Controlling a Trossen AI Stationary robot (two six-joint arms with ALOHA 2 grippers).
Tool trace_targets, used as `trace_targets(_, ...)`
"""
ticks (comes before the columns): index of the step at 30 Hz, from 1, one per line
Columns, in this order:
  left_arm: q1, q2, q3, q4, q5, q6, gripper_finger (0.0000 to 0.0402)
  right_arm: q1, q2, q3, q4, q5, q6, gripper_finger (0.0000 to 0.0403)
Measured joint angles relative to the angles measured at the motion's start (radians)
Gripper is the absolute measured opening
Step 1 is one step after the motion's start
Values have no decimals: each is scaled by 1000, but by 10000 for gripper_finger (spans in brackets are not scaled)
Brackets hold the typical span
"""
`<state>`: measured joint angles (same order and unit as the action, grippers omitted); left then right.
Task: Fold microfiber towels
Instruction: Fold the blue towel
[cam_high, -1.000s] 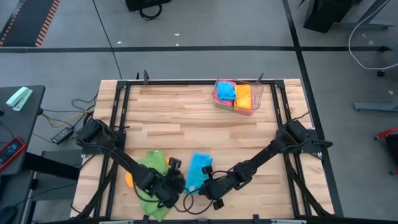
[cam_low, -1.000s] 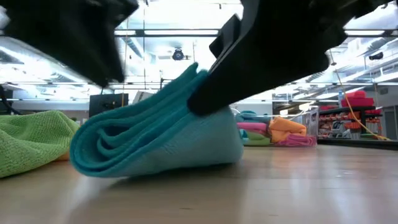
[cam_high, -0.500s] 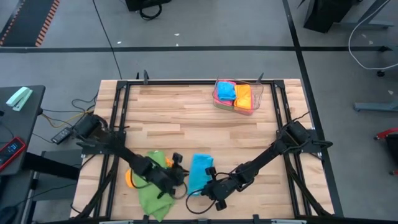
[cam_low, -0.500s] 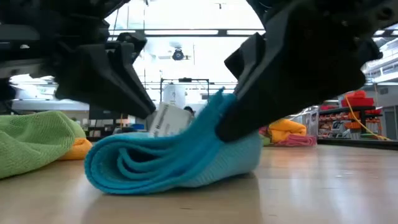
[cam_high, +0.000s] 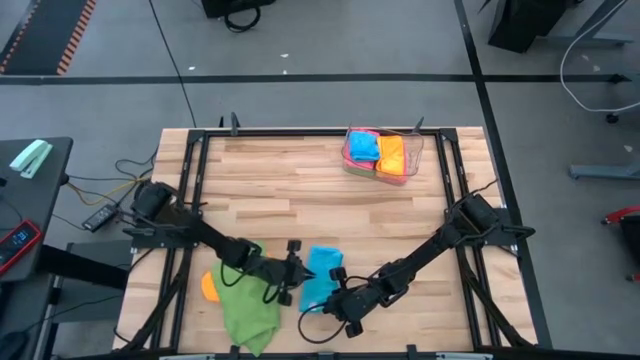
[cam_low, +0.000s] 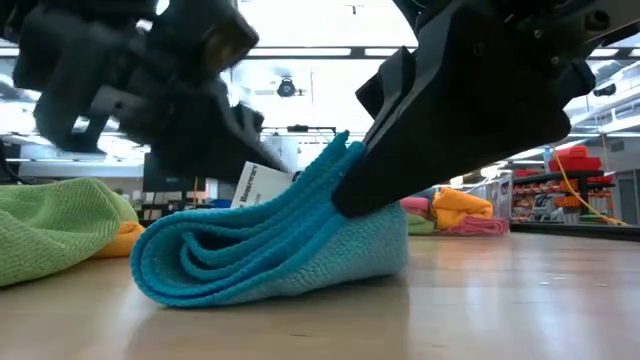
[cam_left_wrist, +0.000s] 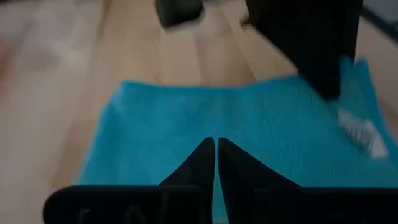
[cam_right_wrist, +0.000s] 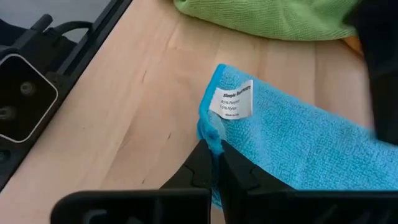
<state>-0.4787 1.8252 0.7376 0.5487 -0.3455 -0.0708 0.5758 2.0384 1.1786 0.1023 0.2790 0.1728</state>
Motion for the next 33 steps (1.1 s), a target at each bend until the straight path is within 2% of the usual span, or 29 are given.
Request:
trace_targets(8,-13,72,-1,7,15,-43,22,1,0,0,-6,8,9,14)
trace_targets(14,-31,73,-1,3,16,-41,18,1,-12,0,-25,9,14,14)
trace_targets(20,-29,73,-1,-30,5,-53,17,11,-74,2,-50,56,22,14)
trace_targets(33,-26,73,0,-42,2,-76,18,16,-64,1,-90,58,96,15)
